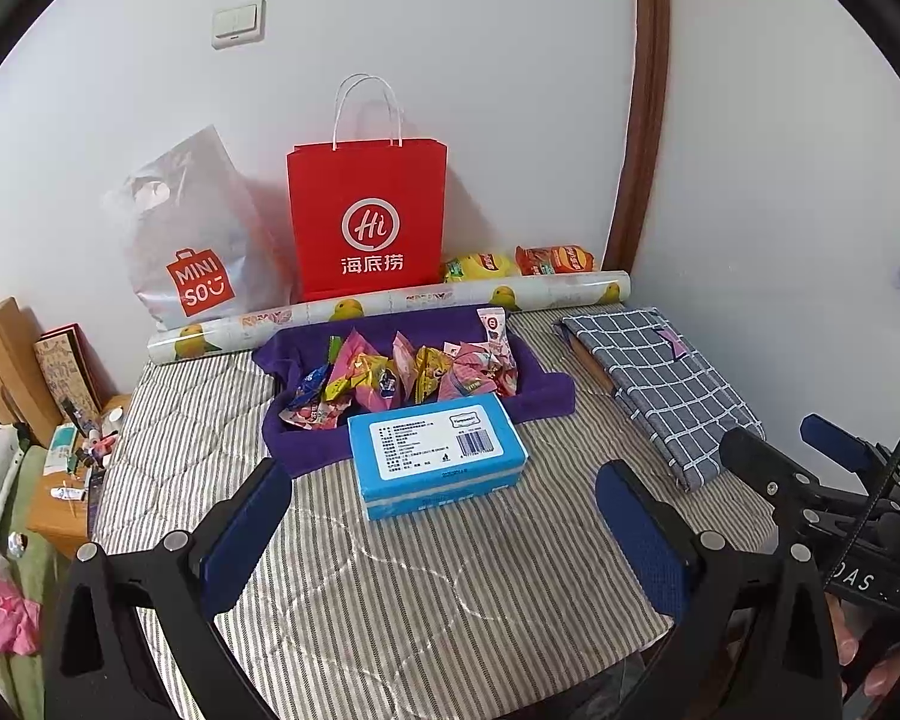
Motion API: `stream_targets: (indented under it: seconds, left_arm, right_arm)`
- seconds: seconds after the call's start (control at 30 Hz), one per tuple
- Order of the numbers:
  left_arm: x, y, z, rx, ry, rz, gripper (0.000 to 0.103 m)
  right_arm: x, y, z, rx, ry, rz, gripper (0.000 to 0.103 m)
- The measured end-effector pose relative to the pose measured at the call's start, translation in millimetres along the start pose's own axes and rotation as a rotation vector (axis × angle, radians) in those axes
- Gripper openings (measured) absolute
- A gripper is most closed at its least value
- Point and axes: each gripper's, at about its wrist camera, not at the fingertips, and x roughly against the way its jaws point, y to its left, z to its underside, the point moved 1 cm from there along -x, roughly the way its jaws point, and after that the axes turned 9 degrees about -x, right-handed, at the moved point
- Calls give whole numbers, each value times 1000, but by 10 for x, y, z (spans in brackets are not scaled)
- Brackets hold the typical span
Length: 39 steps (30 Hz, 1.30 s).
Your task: Organize snacks
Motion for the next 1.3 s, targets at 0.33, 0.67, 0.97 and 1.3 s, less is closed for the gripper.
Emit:
stream_targets:
  seconds: [0.33,0.67,0.97,1.3]
  left_arm:
    - [5,2,6,5,0,0,102]
    - [10,11,14,14,2,-4,102]
    - [11,13,17,16,2,-5,102]
    - [11,16,22,16,1,-6,102]
  right_arm:
    - [35,55,9,8,-1,-3,102]
    - [34,81,15,12,-1,-2,102]
    - [37,84,15,12,-1,-3,103]
    - [35,82,15,13,-3,-5,103]
